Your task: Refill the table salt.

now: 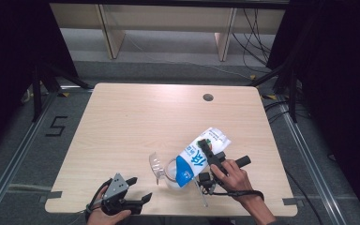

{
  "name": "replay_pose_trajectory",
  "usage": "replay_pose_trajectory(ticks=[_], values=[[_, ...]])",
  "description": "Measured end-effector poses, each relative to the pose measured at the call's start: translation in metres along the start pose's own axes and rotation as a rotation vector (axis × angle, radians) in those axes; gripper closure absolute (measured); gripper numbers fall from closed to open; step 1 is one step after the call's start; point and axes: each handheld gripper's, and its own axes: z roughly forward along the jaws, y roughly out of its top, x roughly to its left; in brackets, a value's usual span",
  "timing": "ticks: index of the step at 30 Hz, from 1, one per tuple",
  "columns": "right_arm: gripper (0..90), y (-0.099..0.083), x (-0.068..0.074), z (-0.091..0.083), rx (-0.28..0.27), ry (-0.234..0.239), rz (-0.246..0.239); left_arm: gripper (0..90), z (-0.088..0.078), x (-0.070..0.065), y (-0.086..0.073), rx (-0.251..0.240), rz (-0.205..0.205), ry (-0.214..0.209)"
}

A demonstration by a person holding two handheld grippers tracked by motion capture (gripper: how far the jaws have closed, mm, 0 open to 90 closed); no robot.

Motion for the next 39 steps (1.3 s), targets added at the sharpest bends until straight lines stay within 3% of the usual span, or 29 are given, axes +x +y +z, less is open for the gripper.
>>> replay_pose_trajectory(ticks=[3, 9, 23, 39], values=[[73.5, -0.0004, 0.0016, 0.0004, -0.003, 0.005, 0.020, 21.3, -0.0004, 0.0005, 0.0003, 0.002, 0.012, 0.001], [73.9, -0.0002, -0.0005, -0.0003, 0.007, -0.001, -0.004, 21.3, -0.0003, 0.0005, 0.0003, 0.001, 0.011, 0.000], [74.3, -0.0012, 0.0013, 0.0007, -0.001, 0.006, 0.024, 21.2, -0.0005, 0.0006, 0.0004, 0.001, 0.013, 0.000], [74.7, -0.0015, 0.0007, 0.0006, 0.002, 0.004, 0.022, 21.3, -0.0005, 0.0006, 0.0004, 0.001, 0.011, 0.002]])
